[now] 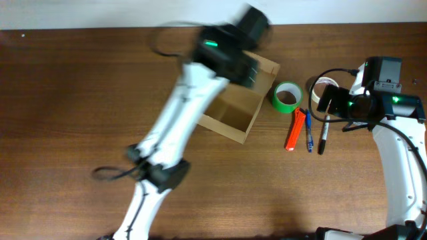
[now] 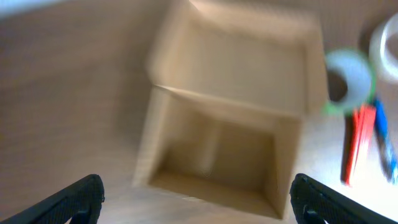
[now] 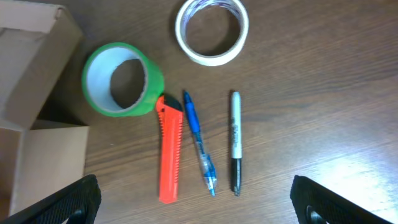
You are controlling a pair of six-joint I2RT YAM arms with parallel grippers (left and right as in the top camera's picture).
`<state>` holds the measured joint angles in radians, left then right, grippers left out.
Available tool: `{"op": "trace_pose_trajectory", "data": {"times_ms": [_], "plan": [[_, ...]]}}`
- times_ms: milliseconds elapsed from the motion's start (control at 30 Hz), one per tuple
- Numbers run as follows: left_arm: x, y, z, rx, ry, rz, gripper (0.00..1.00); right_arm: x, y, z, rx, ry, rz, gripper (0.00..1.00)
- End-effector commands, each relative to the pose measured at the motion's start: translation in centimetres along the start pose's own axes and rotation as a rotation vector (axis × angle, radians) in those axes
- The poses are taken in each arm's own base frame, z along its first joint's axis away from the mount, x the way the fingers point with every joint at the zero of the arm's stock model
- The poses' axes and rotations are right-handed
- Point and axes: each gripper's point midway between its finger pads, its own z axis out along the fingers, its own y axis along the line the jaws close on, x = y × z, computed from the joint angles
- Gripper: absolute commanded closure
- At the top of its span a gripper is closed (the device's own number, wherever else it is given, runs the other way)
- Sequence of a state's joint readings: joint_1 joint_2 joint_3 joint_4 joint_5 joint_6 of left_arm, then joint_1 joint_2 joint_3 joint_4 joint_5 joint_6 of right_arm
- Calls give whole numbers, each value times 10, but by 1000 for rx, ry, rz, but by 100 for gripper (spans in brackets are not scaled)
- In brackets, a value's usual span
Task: Pack container
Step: 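Drag the box with the left gripper to the table center, release, then retract the left arm and move the right gripper over the green tape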
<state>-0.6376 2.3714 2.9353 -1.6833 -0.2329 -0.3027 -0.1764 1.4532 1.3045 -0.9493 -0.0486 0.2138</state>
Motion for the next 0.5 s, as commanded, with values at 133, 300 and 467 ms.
{"op": "trace_pose_trajectory", "data": {"times_ms": [133,300,467], "plan": [[-16,187,-161,-169,-343,-277,4,-11,31,-8,-181,-18,-1,4],[16,282,-197,-339,-367,-419,4,-46,31,-54,-117,-122,-19,5],[63,356,-179,-470,-198,-519,4,-88,58,-138,-111,-315,-80,9]]}}
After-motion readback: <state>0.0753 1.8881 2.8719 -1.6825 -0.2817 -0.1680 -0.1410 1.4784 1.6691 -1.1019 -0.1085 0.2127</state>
